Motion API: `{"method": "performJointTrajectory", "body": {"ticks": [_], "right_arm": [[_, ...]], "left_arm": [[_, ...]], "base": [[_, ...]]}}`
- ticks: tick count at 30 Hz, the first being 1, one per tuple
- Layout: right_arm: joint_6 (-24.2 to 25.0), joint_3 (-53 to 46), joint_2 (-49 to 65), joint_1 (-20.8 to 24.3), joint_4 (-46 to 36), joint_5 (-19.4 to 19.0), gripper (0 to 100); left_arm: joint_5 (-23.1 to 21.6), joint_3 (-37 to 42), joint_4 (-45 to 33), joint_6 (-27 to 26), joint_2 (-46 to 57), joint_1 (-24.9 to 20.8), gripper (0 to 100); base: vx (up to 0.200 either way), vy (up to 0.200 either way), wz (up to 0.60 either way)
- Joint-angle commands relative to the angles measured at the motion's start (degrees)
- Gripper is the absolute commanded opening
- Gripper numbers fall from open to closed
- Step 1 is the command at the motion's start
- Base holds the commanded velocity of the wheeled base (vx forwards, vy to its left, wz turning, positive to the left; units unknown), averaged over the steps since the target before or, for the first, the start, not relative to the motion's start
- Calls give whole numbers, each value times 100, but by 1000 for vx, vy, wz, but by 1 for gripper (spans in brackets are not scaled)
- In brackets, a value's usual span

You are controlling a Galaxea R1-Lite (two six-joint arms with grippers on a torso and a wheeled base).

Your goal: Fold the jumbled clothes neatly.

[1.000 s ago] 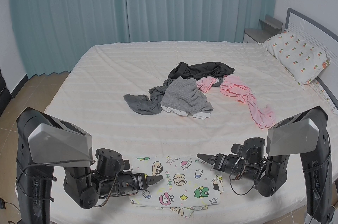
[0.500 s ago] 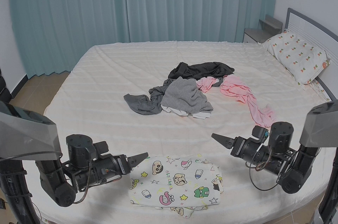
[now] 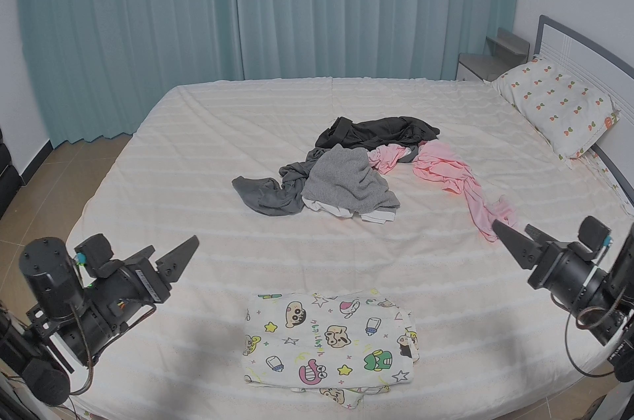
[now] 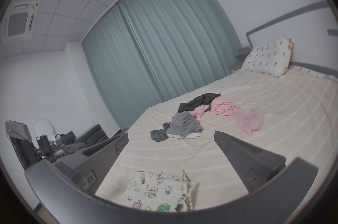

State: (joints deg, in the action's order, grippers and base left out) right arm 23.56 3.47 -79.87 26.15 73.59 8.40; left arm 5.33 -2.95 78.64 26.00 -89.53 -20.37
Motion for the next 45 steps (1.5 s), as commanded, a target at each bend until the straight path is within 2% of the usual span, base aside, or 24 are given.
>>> {"method": "performJointTrajectory", "body": {"ticks": [1, 2, 4, 5, 6, 7, 8, 9, 10, 11, 13, 17, 20, 21, 23, 25, 27, 30, 32, 33, 35, 39, 44, 45], "right_arm": [[-607, -84, 3399, -110, -2446, 777, 100], [-607, -75, 3478, -136, -2534, 795, 100], [-607, -66, 3962, -523, -3158, 971, 100], [-607, -66, 3962, -523, -3158, 971, 100], [-625, -66, 4234, -901, -3387, 962, 100], [-625, -57, 4331, -1024, -3440, 935, 100], [-625, -57, 4349, -1042, -3448, 927, 100], [-669, -49, 4507, -1297, -3589, 918, 100], [-669, -40, 4516, -1314, -3607, 918, 100], [-871, 22, 4656, -1569, -3765, 918, 100], [-1126, 57, 4850, -1789, -3879, 883, 100], [-1794, 189, 5307, -2123, -4187, 663, 100], [-1979, 268, 5482, -2316, -4441, 540, 100], [-2066, 364, 5720, -2536, -4811, 338, 100], [-2102, 400, 5887, -2694, -5066, 206, 100], [-2286, 611, 6379, -3002, -5883, -93, 100], [-2356, 883, 6739, -3019, -6577, -198, 100], [-2392, 1243, 7249, -3019, -7720, -330, 100], [-2418, 1261, 7354, -3010, -7904, -418, 100], [-2488, 1199, 7460, -3002, -8124, -585, 100], [-2471, 1094, 7451, -3002, -8080, -594, 100], [-2506, 769, 7451, -3002, -7940, -655, 100], [-2567, -321, 7451, -3002, -6850, -717, 100], [-2576, -347, 7451, -2993, -6850, -761, 100]], "left_arm": [[917, 216, -1949, -667, 3055, 42, 100], [935, 190, -2099, -702, 3170, 51, 100], [1251, -206, -3672, -878, 4163, 60, 100], [1251, -206, -3672, -878, 4163, 60, 100], [1313, -716, -5034, -869, 4919, 51, 100], [1313, -909, -5535, -869, 5165, 51, 100], [1313, -953, -5632, -869, 5209, 51, 100], [1313, -1454, -6897, -869, 5745, 60, 100], [1322, -1489, -6985, -869, 5771, 60, 100], [1348, -1867, -7934, -860, 6140, 103, 100], [1357, -2034, -8409, -860, 6369, 227, 100], [1357, -1990, -8541, -869, 6597, 912, 100], [1339, -1955, -8541, -878, 6597, 1211, 100], [1331, -1867, -8541, -886, 6597, 1395, 100], [1339, -1806, -8541, -886, 6606, 1404, 100], [1357, -1639, -8541, -913, 6782, 1422, 100], [1392, -1533, -8541, -974, 6905, 1439, 100], [1814, -1243, -8471, -1642, 7274, 1554, 100], [1849, -1208, -8462, -1827, 7423, 1554, 100], [1858, -1129, -8515, -2240, 7845, 1589, 100], [1858, -1041, -8523, -2468, 8127, 1773, 100], [1849, -768, -8515, -2556, 8461, 2019, 100], [1796, -276, -8462, -2706, 8900, 2028, 100], [1779, -144, -8435, -2688, 8900, 2028, 100]], "base": [[0, 0, 0], [0, 0, 0], [0, 0, 0], [0, 0, 0], [0, 0, 0], [0, 0, 0], [0, 0, 0], [0, 0, 0], [0, 0, 0], [0, 0, 0], [0, 0, 0], [0, 0, 0], [0, 0, 0], [0, 0, 0], [0, 0, 0], [0, 0, 0], [0, 0, 0], [0, 0, 0], [0, 0, 0], [0, 0, 0], [0, 0, 0], [0, 0, 0], [0, 0, 0], [0, 0, 0]]}}
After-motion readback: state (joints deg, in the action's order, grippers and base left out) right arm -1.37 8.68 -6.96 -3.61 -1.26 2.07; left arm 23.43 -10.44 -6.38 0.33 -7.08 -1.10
